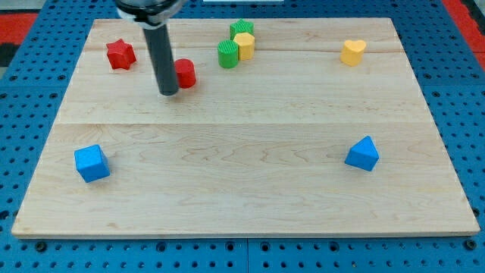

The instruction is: Push the red star towards center

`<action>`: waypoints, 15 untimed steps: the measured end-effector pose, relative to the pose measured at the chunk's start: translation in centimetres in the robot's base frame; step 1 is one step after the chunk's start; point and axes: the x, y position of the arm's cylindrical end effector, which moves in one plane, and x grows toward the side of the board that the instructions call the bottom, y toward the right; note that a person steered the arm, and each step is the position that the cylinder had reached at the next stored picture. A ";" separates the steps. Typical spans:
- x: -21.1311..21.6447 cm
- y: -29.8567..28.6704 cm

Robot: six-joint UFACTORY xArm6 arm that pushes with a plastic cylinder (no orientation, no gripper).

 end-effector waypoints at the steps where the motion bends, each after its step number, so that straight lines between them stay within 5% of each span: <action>1: -2.6 1.6; 3: -3.0 7.7; 6: -1.7 -12.6; 9: -10.5 -8.4; 12: -6.0 -6.0; 13: -12.3 -4.3; 14: -14.0 -3.5; 15: -9.8 -3.4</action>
